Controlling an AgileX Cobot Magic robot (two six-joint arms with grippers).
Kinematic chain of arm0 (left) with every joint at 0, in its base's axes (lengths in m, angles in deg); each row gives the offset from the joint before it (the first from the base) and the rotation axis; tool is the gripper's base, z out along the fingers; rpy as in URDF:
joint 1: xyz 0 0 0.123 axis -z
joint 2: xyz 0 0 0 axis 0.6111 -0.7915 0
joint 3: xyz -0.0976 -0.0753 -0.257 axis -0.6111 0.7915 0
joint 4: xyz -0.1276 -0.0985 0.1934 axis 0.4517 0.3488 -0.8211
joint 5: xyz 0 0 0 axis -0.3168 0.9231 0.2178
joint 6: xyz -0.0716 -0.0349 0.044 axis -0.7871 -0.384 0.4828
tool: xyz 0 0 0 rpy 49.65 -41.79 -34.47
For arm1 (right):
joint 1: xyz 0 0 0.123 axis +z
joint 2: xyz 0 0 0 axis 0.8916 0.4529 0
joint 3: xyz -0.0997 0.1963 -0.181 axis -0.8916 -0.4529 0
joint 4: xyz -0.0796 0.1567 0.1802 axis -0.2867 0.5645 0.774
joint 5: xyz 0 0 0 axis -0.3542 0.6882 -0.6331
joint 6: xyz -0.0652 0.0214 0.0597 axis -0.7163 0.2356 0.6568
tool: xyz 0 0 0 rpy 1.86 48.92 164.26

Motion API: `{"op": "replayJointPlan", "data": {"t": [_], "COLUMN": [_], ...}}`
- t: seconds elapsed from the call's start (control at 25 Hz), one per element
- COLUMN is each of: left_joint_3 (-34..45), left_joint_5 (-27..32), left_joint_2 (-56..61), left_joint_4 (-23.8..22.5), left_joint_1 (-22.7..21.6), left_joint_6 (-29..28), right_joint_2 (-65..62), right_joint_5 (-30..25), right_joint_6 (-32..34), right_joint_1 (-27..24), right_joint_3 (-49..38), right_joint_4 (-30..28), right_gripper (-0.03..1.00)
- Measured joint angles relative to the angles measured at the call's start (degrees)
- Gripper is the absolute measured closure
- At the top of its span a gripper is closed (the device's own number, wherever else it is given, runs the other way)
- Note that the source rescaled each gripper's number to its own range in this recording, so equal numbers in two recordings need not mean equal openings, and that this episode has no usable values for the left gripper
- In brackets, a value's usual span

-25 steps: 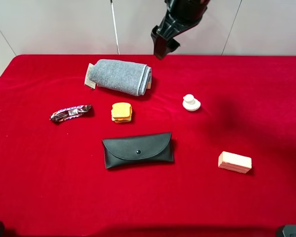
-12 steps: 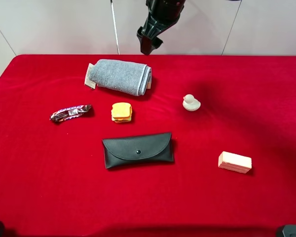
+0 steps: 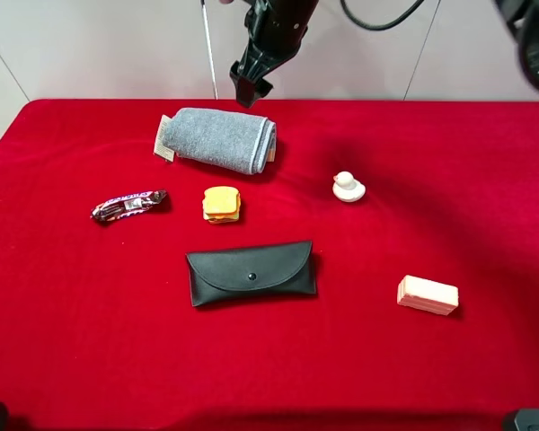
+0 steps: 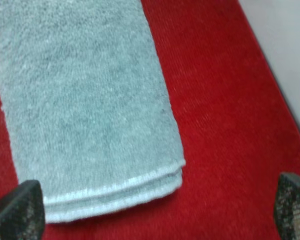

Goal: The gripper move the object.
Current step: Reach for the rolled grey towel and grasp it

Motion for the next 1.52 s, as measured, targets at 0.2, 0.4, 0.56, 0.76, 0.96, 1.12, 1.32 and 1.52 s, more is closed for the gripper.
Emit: {"op": "replayJointPlan", "data": {"t": [0.2, 0.4, 0.56, 0.76, 0.96, 1.12, 1.32, 1.52], "left_joint_3": [0.0, 0.0, 0.0, 0.0, 0.0, 0.0, 0.0, 0.0], "left_joint_5": [0.0, 0.0, 0.0, 0.0, 0.0, 0.0, 0.0, 0.0], "left_joint_2": [0.0, 0.0, 0.0, 0.0, 0.0, 0.0, 0.0, 0.0], "left_joint_4": [0.0, 0.0, 0.0, 0.0, 0.0, 0.0, 0.0, 0.0], "left_joint_1": [0.0, 0.0, 0.0, 0.0, 0.0, 0.0, 0.0, 0.0], "left_joint_6": [0.0, 0.0, 0.0, 0.0, 0.0, 0.0, 0.0, 0.0], "right_joint_2": [3.3, 5.1, 6.1, 8.0, 9.6, 9.9, 11.0, 12.2], "right_joint_5": [1.0, 3.8, 5.1, 6.9, 7.9, 8.5, 8.5, 7.6], "right_joint_6": [-0.6, -0.6, -1.8, -2.9, -3.1, -3.2, -3.2, -3.2], "right_joint_1": [0.0, 0.0, 0.0, 0.0, -0.1, -0.4, -1.1, -1.4], "right_joint_3": [2.7, 3.1, 3.1, 3.2, 3.3, 3.3, 3.3, 3.3], "right_joint_4": [1.3, 1.8, 2.5, 3.9, 4.4, 4.6, 5.1, 6.1], "right_gripper": [-0.03, -0.03, -0.03, -0.03, -0.03, -0.03, -0.03, -0.03]}}
